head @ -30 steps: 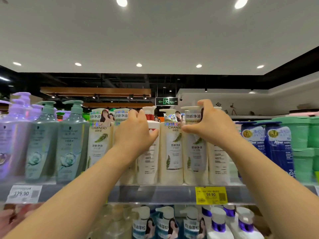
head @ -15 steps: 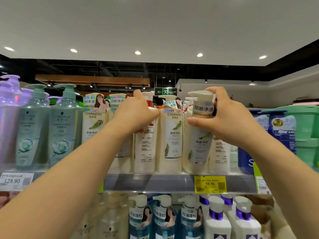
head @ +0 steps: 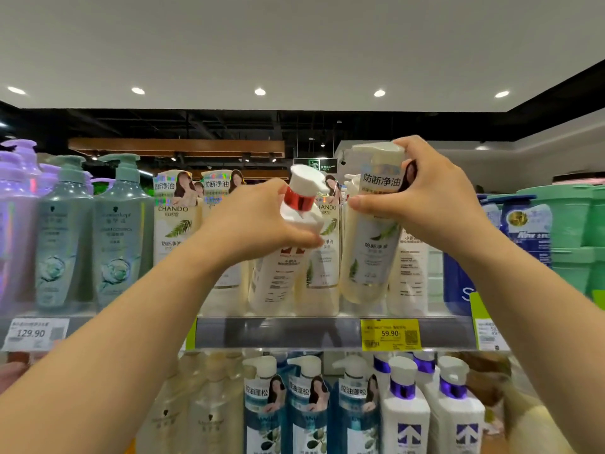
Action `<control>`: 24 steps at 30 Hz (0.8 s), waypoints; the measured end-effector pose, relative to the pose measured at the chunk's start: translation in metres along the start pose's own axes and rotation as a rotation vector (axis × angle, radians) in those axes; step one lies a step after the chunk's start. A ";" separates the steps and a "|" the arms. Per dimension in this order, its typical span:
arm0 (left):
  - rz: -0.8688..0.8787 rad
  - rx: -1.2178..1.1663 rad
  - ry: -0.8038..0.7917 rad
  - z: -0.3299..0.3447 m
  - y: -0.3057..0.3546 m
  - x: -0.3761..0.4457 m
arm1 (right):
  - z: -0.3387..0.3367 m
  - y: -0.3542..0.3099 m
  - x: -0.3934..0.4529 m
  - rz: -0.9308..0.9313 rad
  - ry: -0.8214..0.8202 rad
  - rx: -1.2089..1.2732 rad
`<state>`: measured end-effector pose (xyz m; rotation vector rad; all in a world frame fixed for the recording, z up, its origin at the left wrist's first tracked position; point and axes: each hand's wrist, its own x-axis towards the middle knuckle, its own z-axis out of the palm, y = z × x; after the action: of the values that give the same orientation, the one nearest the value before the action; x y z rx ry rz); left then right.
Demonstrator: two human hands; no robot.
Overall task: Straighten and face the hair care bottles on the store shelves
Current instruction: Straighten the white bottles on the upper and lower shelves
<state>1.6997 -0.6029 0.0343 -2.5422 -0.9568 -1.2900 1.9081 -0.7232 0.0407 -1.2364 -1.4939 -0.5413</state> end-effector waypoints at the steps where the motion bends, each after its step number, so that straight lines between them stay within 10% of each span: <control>1: 0.019 -0.008 -0.001 0.001 0.000 -0.003 | -0.002 -0.003 0.002 -0.005 -0.004 0.010; 10: -0.036 -0.379 0.310 -0.046 -0.002 -0.016 | -0.012 -0.038 0.037 0.060 -0.188 0.285; 24: -0.084 -0.396 0.168 -0.078 -0.025 -0.077 | 0.090 -0.065 0.056 0.051 -0.300 0.250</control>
<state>1.5990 -0.6495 0.0202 -2.6301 -0.8532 -1.8468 1.8171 -0.6478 0.0801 -1.1896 -1.7159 -0.1307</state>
